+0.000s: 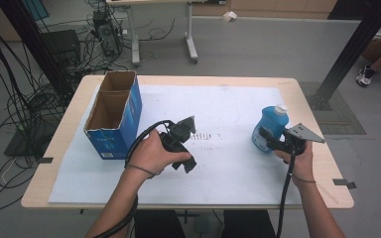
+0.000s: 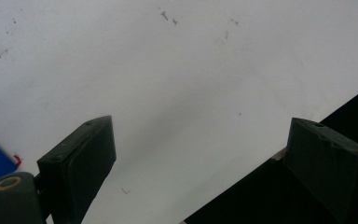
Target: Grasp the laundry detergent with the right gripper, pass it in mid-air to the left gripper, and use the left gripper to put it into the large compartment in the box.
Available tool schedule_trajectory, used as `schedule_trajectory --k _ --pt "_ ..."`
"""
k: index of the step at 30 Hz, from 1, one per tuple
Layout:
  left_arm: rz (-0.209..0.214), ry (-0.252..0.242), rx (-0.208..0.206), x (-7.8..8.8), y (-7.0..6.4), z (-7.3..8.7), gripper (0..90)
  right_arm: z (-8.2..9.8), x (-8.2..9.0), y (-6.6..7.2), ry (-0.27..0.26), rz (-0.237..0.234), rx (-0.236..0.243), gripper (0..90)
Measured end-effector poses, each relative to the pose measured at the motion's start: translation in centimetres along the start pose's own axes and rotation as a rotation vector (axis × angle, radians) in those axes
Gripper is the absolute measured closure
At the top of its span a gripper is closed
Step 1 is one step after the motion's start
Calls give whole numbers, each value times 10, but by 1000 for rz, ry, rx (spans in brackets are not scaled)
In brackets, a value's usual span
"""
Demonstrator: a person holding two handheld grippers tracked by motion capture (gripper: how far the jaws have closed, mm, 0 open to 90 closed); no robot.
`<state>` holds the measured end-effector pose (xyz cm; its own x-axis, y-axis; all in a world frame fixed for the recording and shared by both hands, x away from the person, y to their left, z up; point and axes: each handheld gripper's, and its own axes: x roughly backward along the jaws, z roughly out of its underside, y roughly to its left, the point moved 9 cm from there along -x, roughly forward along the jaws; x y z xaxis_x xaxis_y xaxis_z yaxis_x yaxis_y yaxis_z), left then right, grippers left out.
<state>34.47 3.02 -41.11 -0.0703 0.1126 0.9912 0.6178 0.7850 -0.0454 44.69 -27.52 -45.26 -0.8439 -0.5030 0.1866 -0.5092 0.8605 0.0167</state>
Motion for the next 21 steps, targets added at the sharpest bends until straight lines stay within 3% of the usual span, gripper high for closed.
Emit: schedule_trajectory --k 21 --pt "-10 6 -1 -1 1 -1 86 0 0 0 -12 6 0 443"
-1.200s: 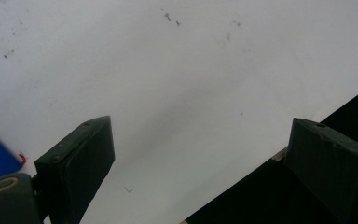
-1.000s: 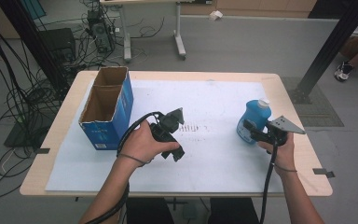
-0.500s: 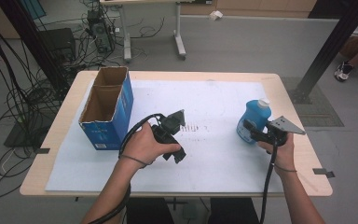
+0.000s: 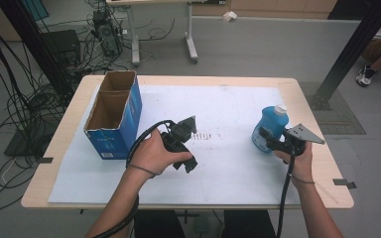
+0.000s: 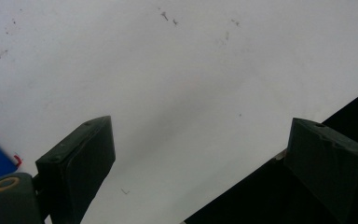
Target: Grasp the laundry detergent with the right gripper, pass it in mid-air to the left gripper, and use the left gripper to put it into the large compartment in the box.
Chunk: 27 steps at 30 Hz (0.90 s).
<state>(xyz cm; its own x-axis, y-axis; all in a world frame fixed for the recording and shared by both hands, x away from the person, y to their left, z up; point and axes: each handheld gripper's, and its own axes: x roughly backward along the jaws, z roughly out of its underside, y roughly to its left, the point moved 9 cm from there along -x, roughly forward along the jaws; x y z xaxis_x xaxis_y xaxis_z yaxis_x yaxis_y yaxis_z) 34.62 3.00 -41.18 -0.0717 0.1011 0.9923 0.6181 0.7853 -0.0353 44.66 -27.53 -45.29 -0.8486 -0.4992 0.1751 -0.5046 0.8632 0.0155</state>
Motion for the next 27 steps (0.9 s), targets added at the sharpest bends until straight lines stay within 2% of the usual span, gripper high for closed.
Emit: schedule_trajectory --k 7,16,19,27 --pt "0 -1 -13 1 1 0 87 0 0 0 4 2 0 446" --pt "-4 -13 -21 11 6 -3 87 -1 0 0 24 -2 -2 451" --pt "-10 -19 -25 14 8 -5 88 -2 1 0 33 -13 -20 453" --pt "-16 -26 -56 24 10 -9 87 -11 7 3 52 -45 -30 453"
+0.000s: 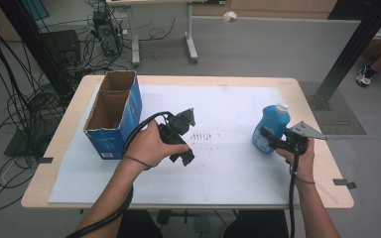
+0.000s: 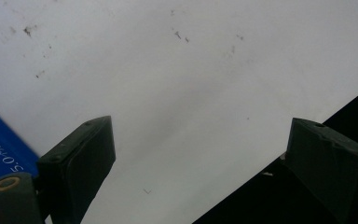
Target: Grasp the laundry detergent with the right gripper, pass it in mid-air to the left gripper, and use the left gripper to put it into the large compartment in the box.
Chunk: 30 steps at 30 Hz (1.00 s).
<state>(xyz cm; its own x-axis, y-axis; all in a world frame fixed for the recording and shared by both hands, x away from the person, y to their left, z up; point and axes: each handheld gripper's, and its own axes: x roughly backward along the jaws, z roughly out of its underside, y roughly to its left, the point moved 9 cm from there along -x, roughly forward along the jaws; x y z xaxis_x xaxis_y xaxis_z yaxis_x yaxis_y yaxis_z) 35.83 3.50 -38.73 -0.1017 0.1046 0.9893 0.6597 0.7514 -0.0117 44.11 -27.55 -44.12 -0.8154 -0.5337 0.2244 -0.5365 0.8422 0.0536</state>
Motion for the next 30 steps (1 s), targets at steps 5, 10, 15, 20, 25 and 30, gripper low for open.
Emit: schedule_trajectory --k 5,10,15,20,25,30 --pt "-4 -16 -21 8 0 -5 87 -8 4 2 13 -26 -8 453" --pt "-12 -27 -45 19 2 -9 87 -20 8 6 26 -65 1 451" --pt "-11 -32 -91 30 3 -9 102 -36 12 12 25 -115 20 451" --pt "-17 -33 -120 42 6 -12 95 -48 12 20 18 -165 38 451" --pt "14 -55 -162 58 6 -16 94 -56 12 31 14 -228 47 451" --pt "76 -86 -224 70 1 -21 94 -62 12 42 24 -298 60 451"
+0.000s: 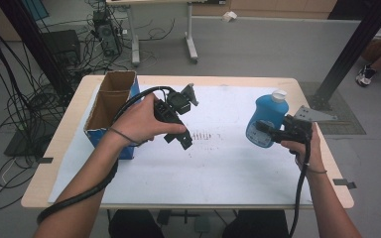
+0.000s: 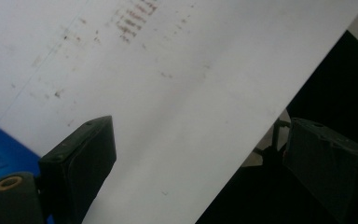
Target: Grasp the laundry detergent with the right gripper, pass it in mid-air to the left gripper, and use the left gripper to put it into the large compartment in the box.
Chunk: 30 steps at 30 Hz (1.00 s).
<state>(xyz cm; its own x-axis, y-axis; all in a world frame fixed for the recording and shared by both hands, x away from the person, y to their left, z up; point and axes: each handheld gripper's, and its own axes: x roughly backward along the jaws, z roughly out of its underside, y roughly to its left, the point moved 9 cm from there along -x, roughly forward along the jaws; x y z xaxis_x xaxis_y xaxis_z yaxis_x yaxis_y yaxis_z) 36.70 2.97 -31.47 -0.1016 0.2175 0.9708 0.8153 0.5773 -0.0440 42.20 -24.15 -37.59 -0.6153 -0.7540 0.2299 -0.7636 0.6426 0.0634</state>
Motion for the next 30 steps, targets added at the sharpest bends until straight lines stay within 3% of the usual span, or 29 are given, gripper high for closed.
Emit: schedule_trajectory --k 5,13,19,30 --pt "-13 -5 -28 9 4 -3 95 -8 -3 15 1 -89 5 451" --pt "-43 -6 -110 24 1 -8 94 -15 -5 34 11 -200 10 451" --pt "-23 -30 -184 33 -7 -13 93 -20 -5 46 27 -280 36 451" --pt "10 -7 -267 42 -16 -16 95 -32 -7 76 36 -429 79 451"
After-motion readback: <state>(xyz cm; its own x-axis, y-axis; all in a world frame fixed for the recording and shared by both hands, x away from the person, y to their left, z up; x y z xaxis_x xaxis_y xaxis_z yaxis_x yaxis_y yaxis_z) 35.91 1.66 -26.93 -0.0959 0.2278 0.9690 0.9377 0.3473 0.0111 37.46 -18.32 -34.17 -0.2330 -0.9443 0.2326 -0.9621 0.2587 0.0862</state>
